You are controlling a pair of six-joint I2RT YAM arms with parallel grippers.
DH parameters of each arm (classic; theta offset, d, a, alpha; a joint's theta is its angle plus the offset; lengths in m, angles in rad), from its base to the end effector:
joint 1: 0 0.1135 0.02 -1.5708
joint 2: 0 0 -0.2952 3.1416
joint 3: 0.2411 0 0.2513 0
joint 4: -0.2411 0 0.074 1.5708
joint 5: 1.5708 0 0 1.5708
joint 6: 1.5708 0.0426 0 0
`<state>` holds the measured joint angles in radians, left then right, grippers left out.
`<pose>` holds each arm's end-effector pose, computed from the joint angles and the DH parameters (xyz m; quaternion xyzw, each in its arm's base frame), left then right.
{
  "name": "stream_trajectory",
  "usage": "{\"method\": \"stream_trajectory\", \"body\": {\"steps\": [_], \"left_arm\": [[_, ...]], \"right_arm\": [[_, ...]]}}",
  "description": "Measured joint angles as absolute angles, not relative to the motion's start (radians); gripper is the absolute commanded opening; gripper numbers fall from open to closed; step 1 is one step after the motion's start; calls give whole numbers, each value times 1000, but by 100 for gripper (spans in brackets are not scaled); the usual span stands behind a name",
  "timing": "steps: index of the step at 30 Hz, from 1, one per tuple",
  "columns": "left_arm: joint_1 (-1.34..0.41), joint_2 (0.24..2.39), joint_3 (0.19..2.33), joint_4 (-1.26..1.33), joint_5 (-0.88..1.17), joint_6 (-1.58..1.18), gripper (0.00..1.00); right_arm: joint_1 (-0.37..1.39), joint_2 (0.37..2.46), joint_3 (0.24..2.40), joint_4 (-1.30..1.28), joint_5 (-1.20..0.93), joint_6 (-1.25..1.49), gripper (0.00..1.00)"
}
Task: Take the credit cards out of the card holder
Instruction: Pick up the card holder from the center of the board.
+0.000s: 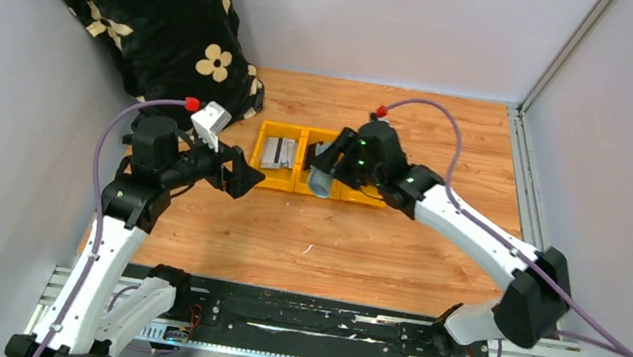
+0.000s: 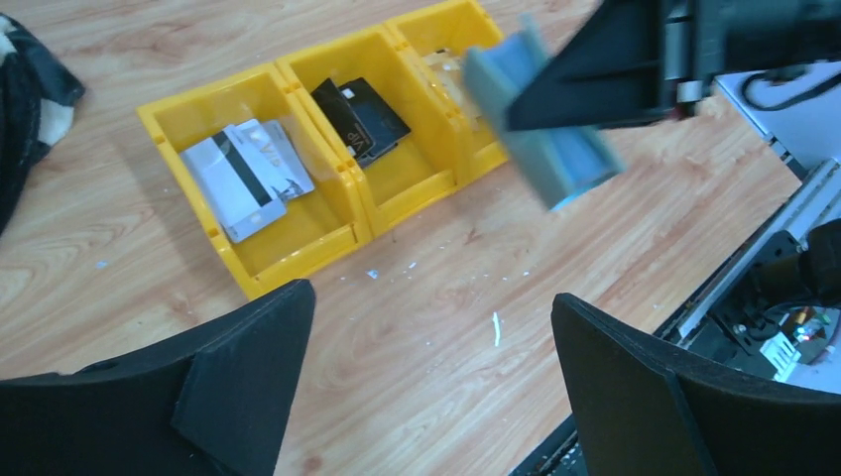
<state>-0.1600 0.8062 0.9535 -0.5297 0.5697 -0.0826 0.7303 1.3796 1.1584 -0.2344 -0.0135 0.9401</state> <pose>0.1446 -0.0466 0.3807 0.1880 0.7885 -0.2961 0.5052 0.2379 0.2138 0.3570 0.0853 0.8442 0.3962 0.3508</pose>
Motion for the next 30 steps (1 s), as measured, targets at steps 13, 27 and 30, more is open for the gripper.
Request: {"method": "stream_trajectory", "body": {"steps": [13,27,30], "left_arm": [[-398,714,913,-548,257,-151,99],[-466,735,913,-482,179,-283,92],[-467,735,913,-464,183,-295,76]], "right_arm": [[934,1630,1439,-97,1,1172,56],[989,1649,1492,-89,60,1238,56],[999,1652,1498,-86,61,1243,56]]}}
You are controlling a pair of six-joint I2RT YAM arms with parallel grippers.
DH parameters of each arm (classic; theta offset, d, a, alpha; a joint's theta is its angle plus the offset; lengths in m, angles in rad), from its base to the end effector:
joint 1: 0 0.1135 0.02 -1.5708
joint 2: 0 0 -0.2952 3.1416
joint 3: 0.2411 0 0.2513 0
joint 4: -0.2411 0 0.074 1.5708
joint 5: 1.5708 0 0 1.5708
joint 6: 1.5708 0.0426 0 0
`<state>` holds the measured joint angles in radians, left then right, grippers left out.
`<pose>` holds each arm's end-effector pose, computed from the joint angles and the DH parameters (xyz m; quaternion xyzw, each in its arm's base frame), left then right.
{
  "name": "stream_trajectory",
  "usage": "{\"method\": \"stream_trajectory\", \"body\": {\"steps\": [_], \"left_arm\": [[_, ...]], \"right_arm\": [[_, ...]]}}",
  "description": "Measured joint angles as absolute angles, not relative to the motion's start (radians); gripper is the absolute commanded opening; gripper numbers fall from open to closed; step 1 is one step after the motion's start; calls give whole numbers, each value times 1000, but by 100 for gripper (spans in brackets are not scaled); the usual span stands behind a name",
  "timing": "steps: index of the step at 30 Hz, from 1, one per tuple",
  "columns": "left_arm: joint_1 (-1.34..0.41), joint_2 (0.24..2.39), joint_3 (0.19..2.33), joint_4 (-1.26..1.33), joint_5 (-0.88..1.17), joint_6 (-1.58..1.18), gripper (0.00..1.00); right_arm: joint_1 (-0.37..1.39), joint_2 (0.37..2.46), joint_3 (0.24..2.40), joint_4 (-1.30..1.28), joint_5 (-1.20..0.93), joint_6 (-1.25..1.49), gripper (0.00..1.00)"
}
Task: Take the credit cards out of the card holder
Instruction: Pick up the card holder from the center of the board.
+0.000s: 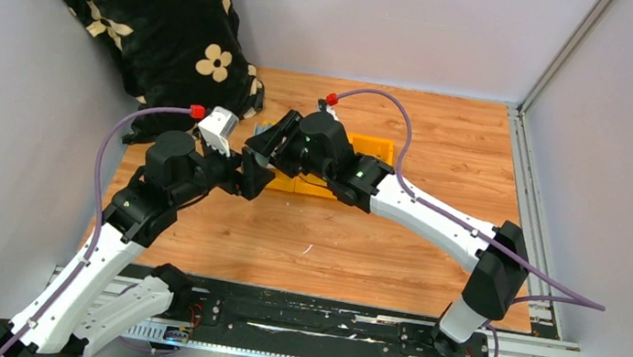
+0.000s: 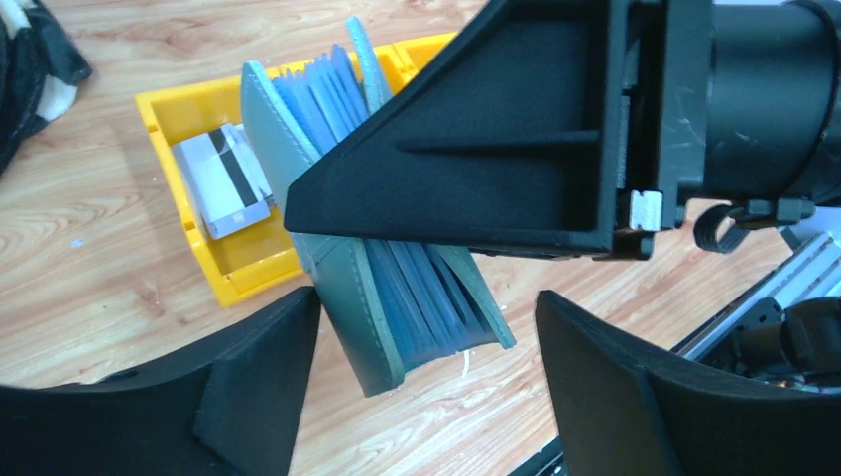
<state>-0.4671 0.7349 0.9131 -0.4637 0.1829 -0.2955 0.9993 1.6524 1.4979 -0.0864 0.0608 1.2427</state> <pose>0.1231 -0.0707 0.3811 0.1228 0.7895 -0.2899 0.5267 0.2226 0.3414 0.4017 0.1141 0.7785 0.5450 0.2897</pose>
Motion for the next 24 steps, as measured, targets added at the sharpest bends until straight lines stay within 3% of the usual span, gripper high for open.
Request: {"method": "stream_trajectory", "body": {"steps": [3,6,9,15,24], "left_arm": [[-467,735,913,-458,151,-284,48],[-468,734,911,-457,105,-278,30],[-474,723,905,-450,65,-259,18],[-473,691,903,-451,69,-224,6],[-472,710,991,-560,350,-55,7]], "right_arm": [[1004,1652,1498,-80,65,1243,56],[1005,1652,1498,-70,80,1243,62],[1005,1649,1491,-54,89,1236,80],[979,1618,1455,14,-37,1124,87],[772,1462,1355,-36,-588,665,88]]}}
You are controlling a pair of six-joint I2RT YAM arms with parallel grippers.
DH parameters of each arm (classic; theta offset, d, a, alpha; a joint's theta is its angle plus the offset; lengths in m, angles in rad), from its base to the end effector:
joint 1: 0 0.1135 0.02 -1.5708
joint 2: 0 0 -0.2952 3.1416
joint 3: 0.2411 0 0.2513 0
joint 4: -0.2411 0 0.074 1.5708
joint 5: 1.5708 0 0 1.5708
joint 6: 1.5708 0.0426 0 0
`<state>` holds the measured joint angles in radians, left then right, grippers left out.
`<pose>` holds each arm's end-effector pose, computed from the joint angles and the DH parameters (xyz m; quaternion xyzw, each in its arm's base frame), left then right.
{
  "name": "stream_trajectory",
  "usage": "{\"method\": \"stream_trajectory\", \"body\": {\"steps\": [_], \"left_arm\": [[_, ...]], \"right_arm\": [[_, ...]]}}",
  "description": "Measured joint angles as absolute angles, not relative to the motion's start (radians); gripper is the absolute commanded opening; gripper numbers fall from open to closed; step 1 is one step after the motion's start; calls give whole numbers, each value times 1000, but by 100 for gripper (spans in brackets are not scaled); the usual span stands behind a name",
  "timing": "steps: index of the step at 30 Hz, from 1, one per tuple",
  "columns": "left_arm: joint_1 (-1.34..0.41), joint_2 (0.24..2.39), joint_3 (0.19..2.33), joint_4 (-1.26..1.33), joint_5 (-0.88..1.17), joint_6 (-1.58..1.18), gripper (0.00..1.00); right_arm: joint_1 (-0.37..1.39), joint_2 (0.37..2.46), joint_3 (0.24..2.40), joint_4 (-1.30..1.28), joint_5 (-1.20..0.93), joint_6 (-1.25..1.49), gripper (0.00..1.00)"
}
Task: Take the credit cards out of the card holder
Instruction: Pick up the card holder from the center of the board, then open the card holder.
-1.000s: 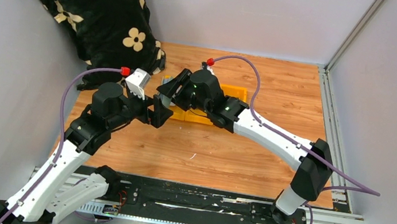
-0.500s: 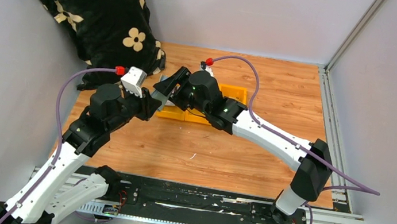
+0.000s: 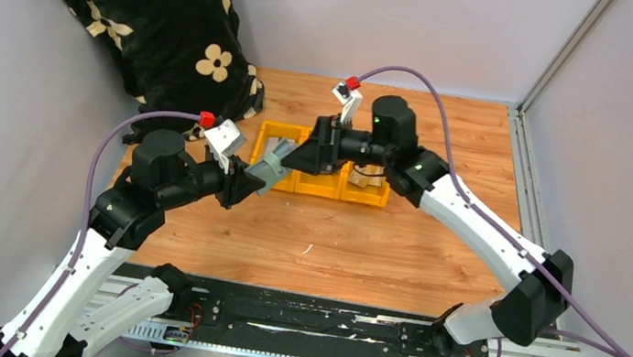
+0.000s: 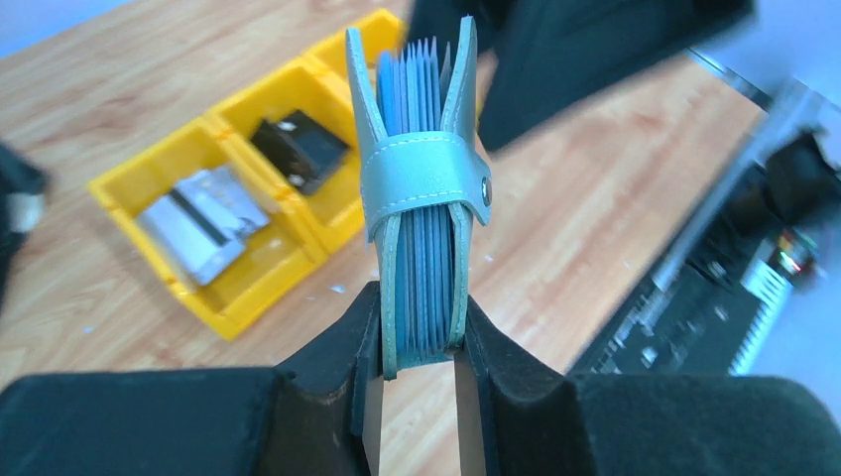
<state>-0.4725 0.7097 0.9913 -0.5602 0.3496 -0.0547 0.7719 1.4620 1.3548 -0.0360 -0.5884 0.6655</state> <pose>0.1033 -0.0692 0.4000 0.2655 0.7475 -0.2885 0.5362 0.2310 0.2578 0.4249 -0.2280 0.7123 0.5775 0.3273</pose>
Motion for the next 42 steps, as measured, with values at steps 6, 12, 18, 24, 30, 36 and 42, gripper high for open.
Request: {"method": "stream_trajectory", "body": {"steps": [6,12,18,24,30,36,42], "left_arm": [[-474,734,1063,-743,577,38,6],[-474,767,1100,-863,694,99,4],[-474,775,1115,-930,729,143,2],[-474,781,1128,-956,744,159,1],[-474,789,1139,-1022,759,173,1],[-474,790,1148,-1050,780,196,0],[-474,792,1160,-1050,791,215,0]], "right_arm": [[706,1376,1352,-97,-831,370,89],[712,1362,1367,-154,-1001,212,89],[781,1375,1446,-245,-1058,84,87],[864,1414,1486,-353,-1047,-46,77],[918,1452,1499,-424,-980,-136,68],[952,1493,1527,-496,-902,-200,69],[968,1518,1562,-572,-815,-270,65]]}}
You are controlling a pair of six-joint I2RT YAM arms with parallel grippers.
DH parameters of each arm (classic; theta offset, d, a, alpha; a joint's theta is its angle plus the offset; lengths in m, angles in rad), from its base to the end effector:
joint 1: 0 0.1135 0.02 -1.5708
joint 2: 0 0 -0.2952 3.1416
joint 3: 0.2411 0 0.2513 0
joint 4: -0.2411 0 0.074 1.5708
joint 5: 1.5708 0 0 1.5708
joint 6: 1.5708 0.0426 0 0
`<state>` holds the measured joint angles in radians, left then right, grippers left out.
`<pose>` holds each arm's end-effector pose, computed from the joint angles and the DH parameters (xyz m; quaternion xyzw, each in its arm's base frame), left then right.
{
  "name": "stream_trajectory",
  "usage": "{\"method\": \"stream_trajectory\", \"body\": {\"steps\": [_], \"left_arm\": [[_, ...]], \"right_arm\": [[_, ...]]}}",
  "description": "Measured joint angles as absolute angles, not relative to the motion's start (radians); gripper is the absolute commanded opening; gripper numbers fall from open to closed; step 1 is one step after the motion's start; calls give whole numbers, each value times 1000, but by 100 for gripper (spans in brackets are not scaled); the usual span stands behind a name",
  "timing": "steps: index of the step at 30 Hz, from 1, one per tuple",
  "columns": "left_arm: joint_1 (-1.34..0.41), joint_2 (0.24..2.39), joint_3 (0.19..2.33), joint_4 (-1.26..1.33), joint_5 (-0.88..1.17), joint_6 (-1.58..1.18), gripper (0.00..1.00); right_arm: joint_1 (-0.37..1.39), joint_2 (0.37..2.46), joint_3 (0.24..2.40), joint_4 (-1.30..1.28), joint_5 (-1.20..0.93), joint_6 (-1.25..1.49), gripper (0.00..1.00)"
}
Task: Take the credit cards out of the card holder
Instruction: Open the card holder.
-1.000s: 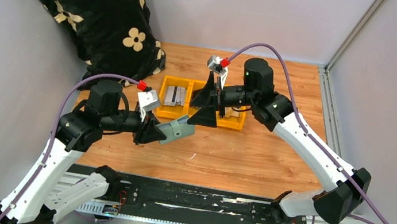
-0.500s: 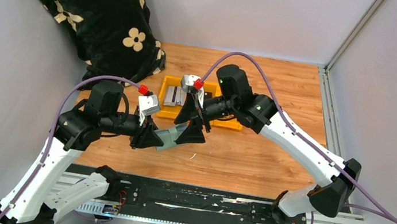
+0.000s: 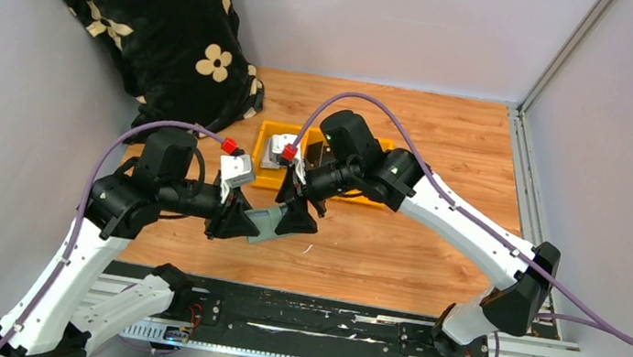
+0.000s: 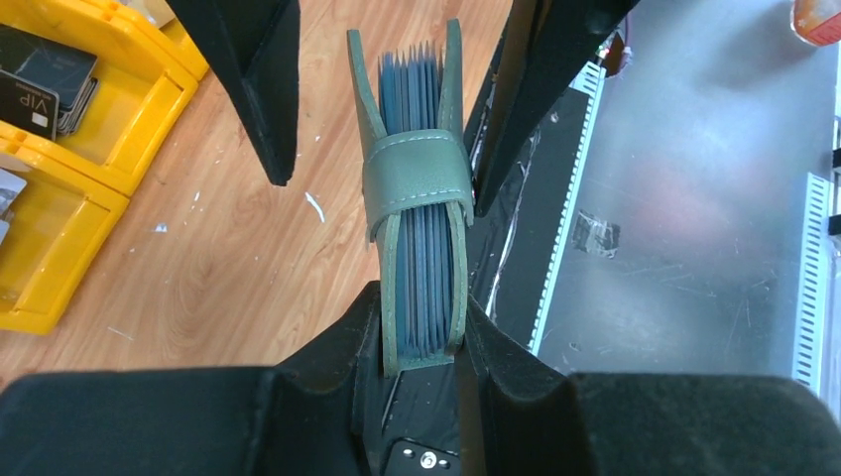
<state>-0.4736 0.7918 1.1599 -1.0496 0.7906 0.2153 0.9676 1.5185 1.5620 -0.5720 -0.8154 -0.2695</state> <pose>0.0747 -0.0723 0.4019 0.4373 0.7283 -0.3959 0.3489 0.1644 0.2934 0.4268 -0.6225 0.5342 0.4794 0.3119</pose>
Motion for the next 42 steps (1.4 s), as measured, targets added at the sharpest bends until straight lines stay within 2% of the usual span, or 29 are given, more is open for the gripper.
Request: {"method": "stream_trajectory", "body": {"steps": [1,2,3,4,6,7,9,11,14,16,21,27,29,33,34,35,37,40,42], "left_arm": [[-474,794,1160,-1049,791,218,1],[-474,796,1161,-1049,791,221,5],[-474,799,1163,-1045,787,226,13],[-473,801,1165,-1045,784,229,27],[-472,802,1173,-1051,776,241,64],[-472,802,1175,-1051,776,242,77],[-473,802,1187,-1048,776,241,84],[-473,802,1195,-1043,773,230,85],[-473,797,1195,-1042,773,205,83],[-473,792,1195,-1040,773,178,78],[-473,750,1160,-969,777,67,62],[-473,684,1115,-847,773,-72,50],[-472,671,1111,-811,771,-120,40],[-470,662,1110,-754,770,-198,12],[-470,657,1111,-745,772,-208,7],[-470,656,1111,-742,771,-213,2],[-470,654,1111,-743,759,-219,0],[-471,652,1110,-744,721,-223,0],[-473,648,1102,-739,669,-222,0]], "right_arm": [[969,1523,1576,-591,-809,-283,54],[971,1526,1589,-605,-809,-295,33],[973,1533,1605,-626,-812,-302,15],[975,1537,1614,-636,-818,-311,2],[977,1541,1628,-664,-832,-326,0],[977,1541,1629,-669,-841,-328,0],[978,1541,1626,-658,-835,-321,0],[978,1532,1591,-598,-830,-290,0],[978,1485,1490,-475,-813,-209,0],[979,1402,1341,-313,-791,-110,0],[980,1211,1032,128,-714,149,0],[1007,1150,870,498,-633,393,0],[1018,1153,854,567,-617,440,0],[1028,1153,835,660,-587,501,0],[1028,1153,826,682,-582,515,6],[1028,1153,819,698,-575,526,17],[1034,1150,809,713,-550,535,45],[1047,1140,813,667,-447,535,55],[1054,1135,846,564,-321,534,57]]}}
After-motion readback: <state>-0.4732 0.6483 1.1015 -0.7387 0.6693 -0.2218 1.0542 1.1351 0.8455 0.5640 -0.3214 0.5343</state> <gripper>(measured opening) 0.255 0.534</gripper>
